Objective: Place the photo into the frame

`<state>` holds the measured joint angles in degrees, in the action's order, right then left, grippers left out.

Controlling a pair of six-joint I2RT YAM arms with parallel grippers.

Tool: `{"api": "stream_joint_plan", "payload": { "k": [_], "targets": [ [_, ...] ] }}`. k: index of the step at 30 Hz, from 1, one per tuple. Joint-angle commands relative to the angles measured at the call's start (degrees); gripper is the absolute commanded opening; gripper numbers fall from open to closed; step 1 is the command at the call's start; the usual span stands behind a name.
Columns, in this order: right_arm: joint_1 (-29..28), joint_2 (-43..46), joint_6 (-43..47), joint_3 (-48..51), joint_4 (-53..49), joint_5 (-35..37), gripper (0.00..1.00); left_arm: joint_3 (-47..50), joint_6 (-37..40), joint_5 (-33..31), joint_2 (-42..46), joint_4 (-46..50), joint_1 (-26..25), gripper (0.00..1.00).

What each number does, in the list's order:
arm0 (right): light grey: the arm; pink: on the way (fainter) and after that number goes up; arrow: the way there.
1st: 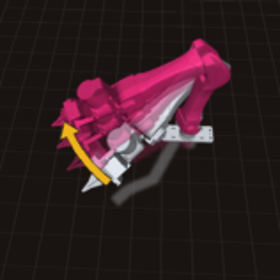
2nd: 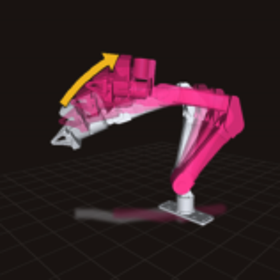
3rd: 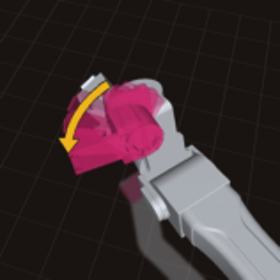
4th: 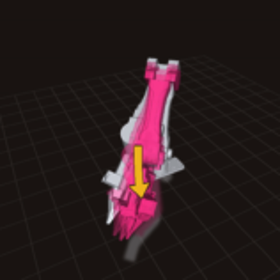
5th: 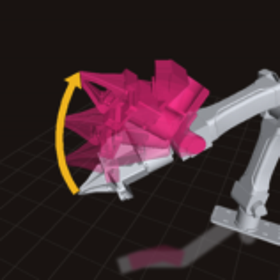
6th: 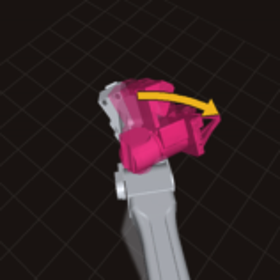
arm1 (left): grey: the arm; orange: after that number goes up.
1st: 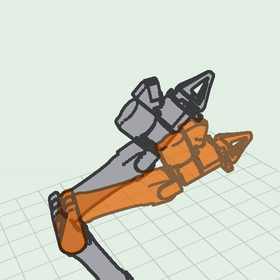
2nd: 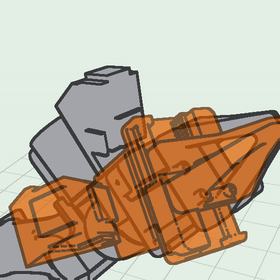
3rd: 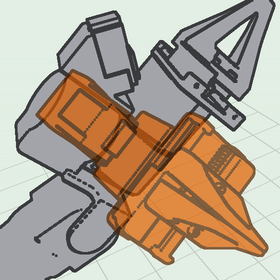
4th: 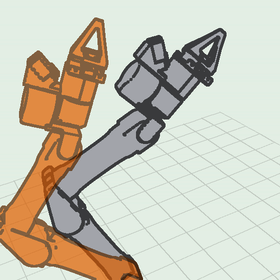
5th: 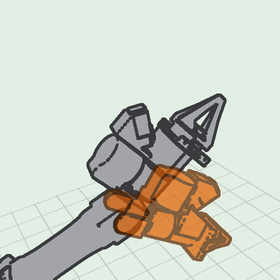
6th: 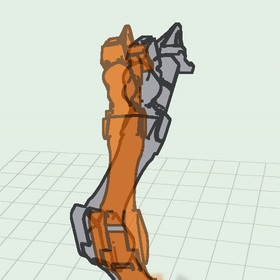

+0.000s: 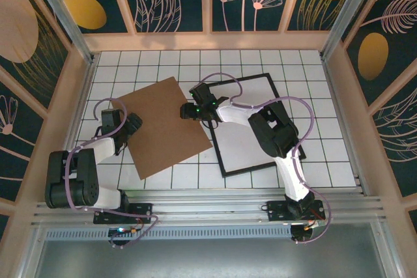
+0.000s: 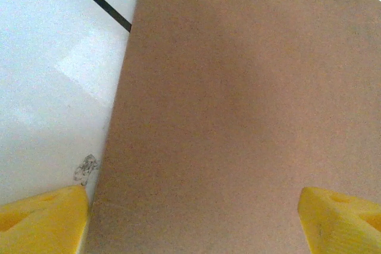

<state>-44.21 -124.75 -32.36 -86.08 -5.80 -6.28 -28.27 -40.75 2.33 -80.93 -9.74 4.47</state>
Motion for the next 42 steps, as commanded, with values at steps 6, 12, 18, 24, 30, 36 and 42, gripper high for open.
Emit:
{"api": "stream_joint_plan", "payload": {
  "k": [6,12,18,24,30,36,42],
  "targets": [
    [-0.53,0.4,-1.47,-0.05,1.58,-1.18,0.64,0.89,1.2,2.44,1.65,4.16,-0.47,0.92],
    [-0.62,0.3,-2.38,0.17,2.45,-2.54,0.64,1.02,-1.36,10.43,0.22,-0.52,-0.62,0.91],
    [-0.53,0.63,-3.86,0.56,4.44,-5.38,0.68,0.72,-4.8,13.96,1.9,-4.73,-0.53,0.88],
    [-0.45,1.06,-6.15,1.63,6.79,-7.72,0.74,-0.72,-6.8,16.55,5.56,-5.02,0.13,0.87],
    [0.13,2.51,-8.23,3.31,9.61,-9.36,0.77,-1.94,-9.83,20.84,9.29,-5.35,0.8,0.87],
    [1.43,3.59,-10.87,5.71,13.62,-12.51,0.79,-2.38,-12.95,25.25,13.03,-5.59,0.89,0.87],
    [2.27,4.1,-13.24,8.37,17.51,-14.66,0.8,-2.7,-15.39,28.37,15.49,-5.07,0.89,0.88]
  ]
}}
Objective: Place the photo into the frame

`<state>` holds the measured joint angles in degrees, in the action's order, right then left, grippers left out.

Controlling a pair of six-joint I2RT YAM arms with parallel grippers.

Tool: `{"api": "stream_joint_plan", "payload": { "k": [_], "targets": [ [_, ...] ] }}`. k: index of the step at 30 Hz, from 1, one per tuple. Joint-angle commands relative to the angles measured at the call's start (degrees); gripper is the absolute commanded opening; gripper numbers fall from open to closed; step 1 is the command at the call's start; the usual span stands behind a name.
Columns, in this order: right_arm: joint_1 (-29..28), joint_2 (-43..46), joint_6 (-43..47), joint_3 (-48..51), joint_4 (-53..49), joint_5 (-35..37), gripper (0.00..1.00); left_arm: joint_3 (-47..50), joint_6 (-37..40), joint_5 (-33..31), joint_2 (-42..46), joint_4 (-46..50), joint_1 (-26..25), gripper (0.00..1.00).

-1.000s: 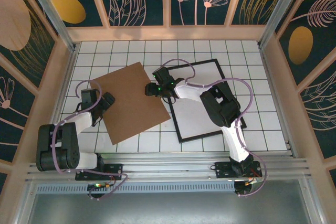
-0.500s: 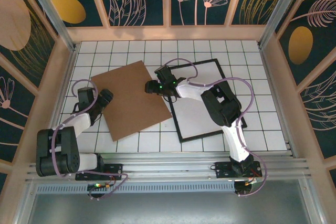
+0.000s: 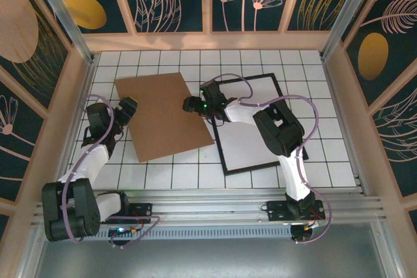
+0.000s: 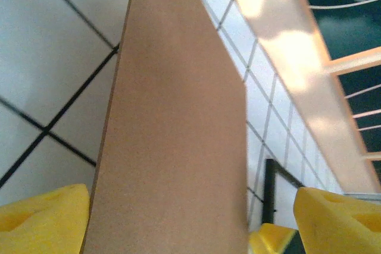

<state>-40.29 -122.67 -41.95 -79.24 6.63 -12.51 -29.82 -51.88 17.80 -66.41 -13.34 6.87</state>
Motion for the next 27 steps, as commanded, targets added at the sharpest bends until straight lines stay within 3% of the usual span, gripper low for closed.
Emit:
{"api": "stream_joint_plan", "payload": {
  "k": [1,5,9,21,27],
  "targets": [
    [-1.54,2.01,-3.81,1.78,5.51,-8.72,0.8,-1.16,-4.86,13.17,1.19,-1.51,-1.51,0.88],
    [-1.37,2.01,-4.34,2.16,6.35,-9.33,0.8,-0.83,-8.1,14.09,1.79,-2.95,-1.43,0.88],
    [-1.4,2.23,-4.71,2.59,7.07,-9.63,0.8,1.53,-15.98,14.82,2.75,-7.74,-1.31,0.89],
    [-1.45,2.55,-5.42,3.43,8.55,-10.09,0.79,3.97,-28.66,9.75,4.17,-10.06,-1.35,0.89],
    [-1.45,2.68,-5.51,3.32,8.75,-10.07,0.8,2.69,-29.81,7.57,3.31,-8.72,-1.35,0.88]
  ]
}}
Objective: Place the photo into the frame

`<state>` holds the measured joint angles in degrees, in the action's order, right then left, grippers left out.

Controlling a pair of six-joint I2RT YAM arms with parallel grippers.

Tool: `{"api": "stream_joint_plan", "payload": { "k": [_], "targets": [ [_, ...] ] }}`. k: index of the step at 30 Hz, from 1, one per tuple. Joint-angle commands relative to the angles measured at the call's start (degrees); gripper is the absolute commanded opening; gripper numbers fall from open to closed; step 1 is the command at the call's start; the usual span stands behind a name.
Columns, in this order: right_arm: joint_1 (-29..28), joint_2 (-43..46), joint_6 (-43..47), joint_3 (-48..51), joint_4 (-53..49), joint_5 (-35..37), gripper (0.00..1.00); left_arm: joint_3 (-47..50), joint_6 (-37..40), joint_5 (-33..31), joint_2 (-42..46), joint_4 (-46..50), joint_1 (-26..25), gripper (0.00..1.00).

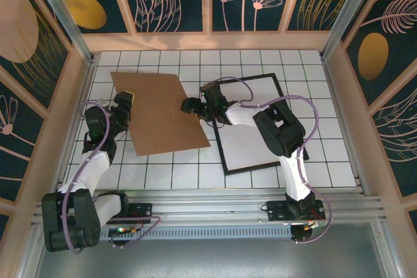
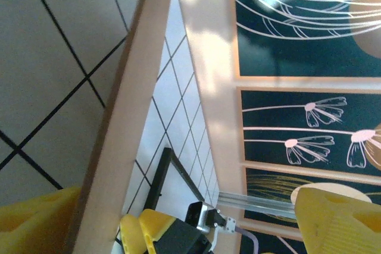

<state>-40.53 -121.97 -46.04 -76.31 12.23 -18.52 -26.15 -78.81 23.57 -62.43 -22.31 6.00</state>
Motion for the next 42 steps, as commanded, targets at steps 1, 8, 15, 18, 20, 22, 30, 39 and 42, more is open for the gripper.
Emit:
{"api": "stream_joint_plan", "payload": {
  "k": [1,8,15,18,20,22,30,39,42],
  "targets": [
    [-1.21,1.98,-1.36,0.42,3.15,-3.98,0.79,-1.78,-1.7,1.9,-1.11,1.29,-0.49,0.88],
    [-0.39,2.24,-0.26,0.17,2.02,-3.89,0.79,-8.17,15.39,0.31,-1.99,13.46,-0.3,0.87],
    [0.12,2.09,0.45,0.34,1.48,-3.89,0.78,-9.37,24.65,3.36,-1.98,19.45,1.32,0.91],
    [0.14,1.73,0.47,0.4,1.48,-4.06,0.78,-10.0,27.05,4.98,-2.24,20.59,1.64,0.91],
    [0.19,1.81,0.51,0.64,1.39,-3.98,0.78,-10.6,28.8,5.77,-2.34,21.84,1.73,0.9],
    [0.19,1.88,0.52,0.78,1.42,-3.89,0.77,-11.36,30.59,6.28,-2.35,23.36,1.98,0.89],
    [0.21,1.87,1.19,-0.05,0.71,-4.15,0.76,-9.99,31.57,7.58,-2.08,21.74,2.27,0.53],
    [2.0,7.24,4.66,-1.47,-2.44,-5.0,0.77,-10.85,34.33,5.93,-1.19,21.4,2.61,0.07],
    [3.79,11.82,7.52,-1.17,-4.36,-5.97,0.77,-10.72,32.43,8.04,-0.58,18.55,2.61,0.0]
  ]
}}
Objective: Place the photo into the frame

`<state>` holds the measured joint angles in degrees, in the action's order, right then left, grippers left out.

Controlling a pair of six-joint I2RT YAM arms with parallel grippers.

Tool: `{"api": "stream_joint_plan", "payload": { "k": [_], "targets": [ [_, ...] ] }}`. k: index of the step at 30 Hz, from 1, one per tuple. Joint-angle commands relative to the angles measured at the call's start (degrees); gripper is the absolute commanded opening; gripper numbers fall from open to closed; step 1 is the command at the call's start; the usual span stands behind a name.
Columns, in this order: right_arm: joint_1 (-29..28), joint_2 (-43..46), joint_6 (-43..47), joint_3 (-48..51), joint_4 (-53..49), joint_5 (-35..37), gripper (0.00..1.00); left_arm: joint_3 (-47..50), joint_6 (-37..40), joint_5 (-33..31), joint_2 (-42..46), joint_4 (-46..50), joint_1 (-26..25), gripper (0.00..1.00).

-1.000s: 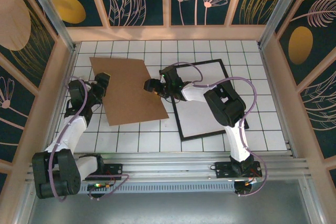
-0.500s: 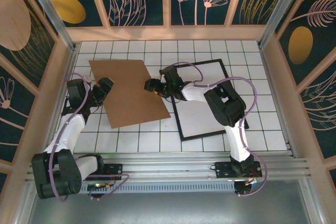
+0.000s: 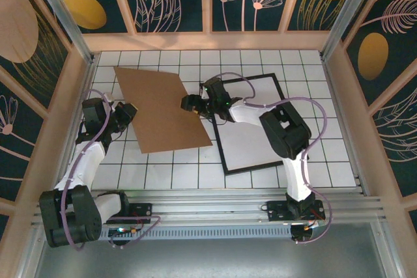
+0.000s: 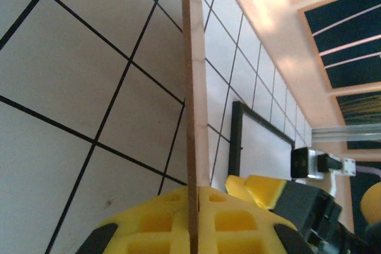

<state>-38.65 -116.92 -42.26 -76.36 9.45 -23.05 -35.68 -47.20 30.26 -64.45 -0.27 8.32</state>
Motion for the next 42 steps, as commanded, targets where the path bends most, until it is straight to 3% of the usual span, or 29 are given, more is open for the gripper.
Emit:
{"api": "stream_joint_plan", "payload": {
  "k": [1,9,12,17,23,26,32,40,42],
  "targets": [
    [2.55,8.22,4.93,-1.09,-2.44,-1.71,0.78,-0.87,-0.44,2.39,2.03,-5.13,0.3,0.0],
    [11.42,18.82,15.25,-0.02,-15.13,-5.58,0.83,3.33,-15.63,9.73,10.74,-25.66,0.3,0.0],
    [14.64,20.71,15.49,0.25,-16.55,-9.47,0.92,4.8,-21.57,12.26,11.26,-33.7,0.21,0.0],
    [17.41,22.48,11.17,1.66,-11.6,-17.65,0.94,7.77,-29.54,15.71,8.58,-48.19,-0.7,0.0],
    [17.39,22.41,3.7,4.69,-1.24,-25.73,0.89,8.07,-30.13,16.53,5.69,-52.86,-4.31,0.0],
    [17.59,22.35,1.07,5.88,2.49,-27.42,0.78,9.05,-32.09,16.1,3.85,-56.53,-5.92,0.0],
    [20.1,24.47,-6.55,12.05,14.14,-29.82,0.38,11.96,-33.91,13.2,0.69,-60.5,-7.8,0.0],
    [21.69,25.39,-6.19,14.43,14.65,-30.8,0.06,15.11,-31.82,10.36,-3.9,-60.65,-9.52,0.01],
    [22.86,25.92,-6.03,14.94,14.55,-31.16,0.0,15.02,-30.01,9.55,-4.45,-58.46,-9.72,0.19]
  ]
}}
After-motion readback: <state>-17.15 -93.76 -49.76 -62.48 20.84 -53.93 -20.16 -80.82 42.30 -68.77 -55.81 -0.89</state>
